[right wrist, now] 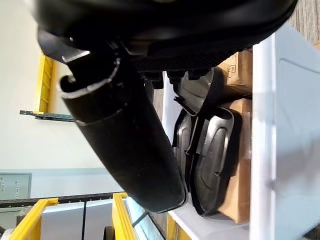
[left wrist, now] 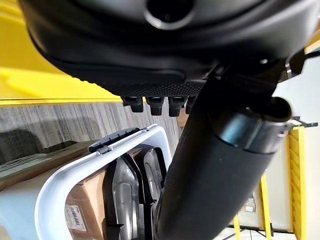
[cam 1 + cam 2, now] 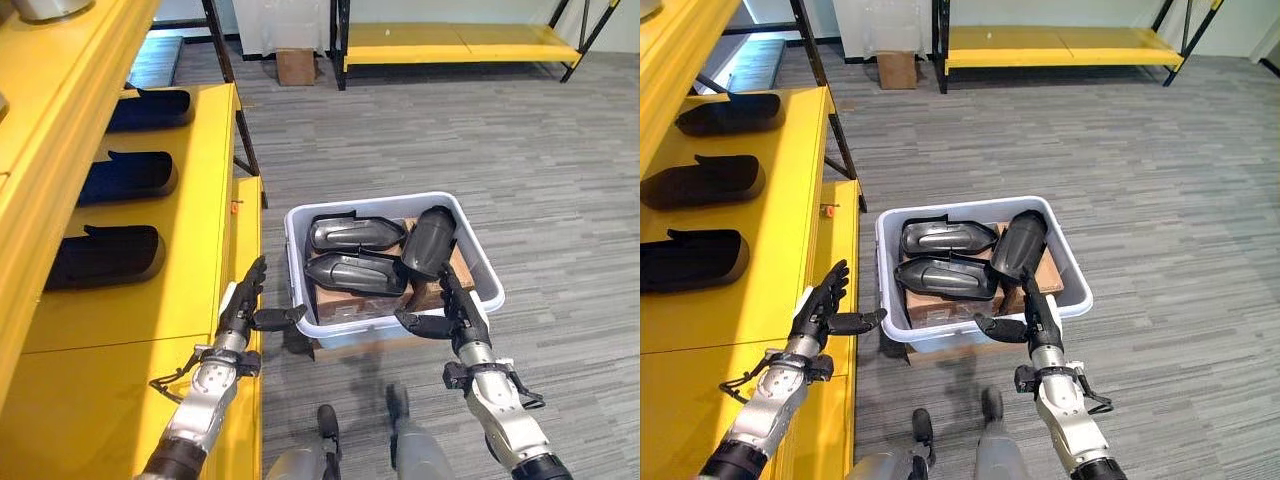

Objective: Move parts from the plastic box to the shelf.

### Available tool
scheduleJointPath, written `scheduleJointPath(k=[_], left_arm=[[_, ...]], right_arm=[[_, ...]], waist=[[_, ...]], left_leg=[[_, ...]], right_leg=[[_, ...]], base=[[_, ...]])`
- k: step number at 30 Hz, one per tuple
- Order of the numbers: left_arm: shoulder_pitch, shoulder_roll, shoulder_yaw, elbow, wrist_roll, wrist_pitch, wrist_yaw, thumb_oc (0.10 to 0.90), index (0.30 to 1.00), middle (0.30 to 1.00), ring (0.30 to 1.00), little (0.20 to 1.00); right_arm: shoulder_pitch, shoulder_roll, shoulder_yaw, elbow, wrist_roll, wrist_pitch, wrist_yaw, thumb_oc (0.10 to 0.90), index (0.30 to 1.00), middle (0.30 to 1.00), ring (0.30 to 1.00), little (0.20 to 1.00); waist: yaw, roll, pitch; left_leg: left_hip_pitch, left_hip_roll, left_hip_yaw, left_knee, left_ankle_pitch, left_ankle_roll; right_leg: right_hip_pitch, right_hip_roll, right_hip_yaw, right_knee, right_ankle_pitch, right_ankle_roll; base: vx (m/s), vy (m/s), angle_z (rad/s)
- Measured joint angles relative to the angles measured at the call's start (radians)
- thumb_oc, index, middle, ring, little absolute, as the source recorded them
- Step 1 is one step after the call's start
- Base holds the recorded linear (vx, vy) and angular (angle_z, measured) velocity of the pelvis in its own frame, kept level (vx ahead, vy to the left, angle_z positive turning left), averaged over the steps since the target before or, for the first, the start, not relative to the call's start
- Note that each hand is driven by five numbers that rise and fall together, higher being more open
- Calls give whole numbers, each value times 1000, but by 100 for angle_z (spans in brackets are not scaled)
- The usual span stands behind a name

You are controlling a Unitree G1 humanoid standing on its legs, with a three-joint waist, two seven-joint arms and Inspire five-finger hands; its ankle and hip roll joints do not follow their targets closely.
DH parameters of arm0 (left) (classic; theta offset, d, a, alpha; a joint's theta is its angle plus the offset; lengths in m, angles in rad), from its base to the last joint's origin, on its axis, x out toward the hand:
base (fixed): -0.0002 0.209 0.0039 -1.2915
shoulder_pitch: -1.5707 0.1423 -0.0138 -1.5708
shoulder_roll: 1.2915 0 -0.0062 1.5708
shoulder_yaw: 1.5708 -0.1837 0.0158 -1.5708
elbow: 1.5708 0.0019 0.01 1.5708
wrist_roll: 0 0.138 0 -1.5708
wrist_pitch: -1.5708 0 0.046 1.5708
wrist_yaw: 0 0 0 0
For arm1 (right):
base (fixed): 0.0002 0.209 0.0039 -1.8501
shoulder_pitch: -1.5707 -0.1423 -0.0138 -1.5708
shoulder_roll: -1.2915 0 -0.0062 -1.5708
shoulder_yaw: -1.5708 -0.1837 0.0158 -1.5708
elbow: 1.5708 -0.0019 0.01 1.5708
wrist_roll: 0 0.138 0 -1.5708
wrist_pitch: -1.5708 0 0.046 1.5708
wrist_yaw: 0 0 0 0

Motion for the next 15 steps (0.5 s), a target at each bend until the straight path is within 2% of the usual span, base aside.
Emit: scheduleJointPath(k=[1, 3, 4, 5, 7, 8, 12, 15], left_arm=[[33, -8, 0, -11, 0, -4, 2, 900, 1000, 1000, 1000, 1000], [82, -11, 1, -26, 0, -5, 3, 900, 1000, 1000, 1000, 1000], [113, -10, 5, -33, -10, -5, 7, 900, 1000, 1000, 1000, 1000], [125, -10, 7, -33, -24, -3, 9, 900, 1000, 1000, 1000, 1000], [164, -7, 20, -34, -37, 11, 27, 900, 1000, 1000, 1000, 1000], [179, 0, 29, -40, -37, 11, 25, 900, 1000, 1000, 1000, 1000], [190, -5, 44, -96, -38, 11, 25, 900, 1000, 1000, 1000, 1000], [155, -9, 37, -107, -39, 9, 24, 900, 1000, 1000, 1000, 1000]], right_arm=[[13, 1, 2, -1, 0, 10, 16, 900, 1000, 1000, 1000, 1000], [15, 0, 2, -5, -2, 44, 27, 900, 1000, 1000, 1000, 1000], [15, 0, 2, -17, -4, 68, 27, 900, 1000, 1000, 1000, 1000], [16, -1, 2, -26, -5, 76, 27, 900, 1000, 1000, 1000, 1000], [14, -4, 2, -39, -41, 90, 26, 900, 1000, 1000, 1000, 1000], [19, -4, 3, -36, -51, 99, 26, 900, 1000, 1000, 1000, 1000], [12, -70, -12, -39, -111, 102, 17, 900, 1000, 1000, 1000, 1000], [1, -131, -46, -38, -157, 96, 11, 900, 1000, 1000, 1000, 1000]], waist=[[5, -1, 0], [21, -12, -7], [41, -20, -12], [45, -22, -13], [48, -29, -14], [45, -52, -19], [24, -46, -24], [-3, -46, -23]], left_leg=[[13, 2, -1, -9, -2, 2], [18, 5, 12, -29, 3, -3], [18, 9, 26, -36, 4, -4], [18, 11, 26, -40, 4, -5], [40, 33, 27, -60, 14, -34], [61, 39, 25, -66, 9, -56], [87, 135, 19, -88, 15, -120], [86, 186, 4, -86, 18, -136]], right_leg=[[0, 0, -9, 16, 29, -1], [-7, -3, -54, 43, 51, 5], [-3, -4, -76, 52, 57, -3], [7, -5, -78, 50, 57, -3], [77, -7, -87, 6, 72, -17], [125, -15, -98, -5, 91, -11], [154, 86, -124, -17, 54, -53], [150, 137, -131, 5, 26, -94]], base=[[170, -315, 6], [160, -299, -7], [124, -213, -19], [106, -147, -22], [174, -222, -10], [232, -351, -3], [105, -246, -6], [55, -316, 0]])
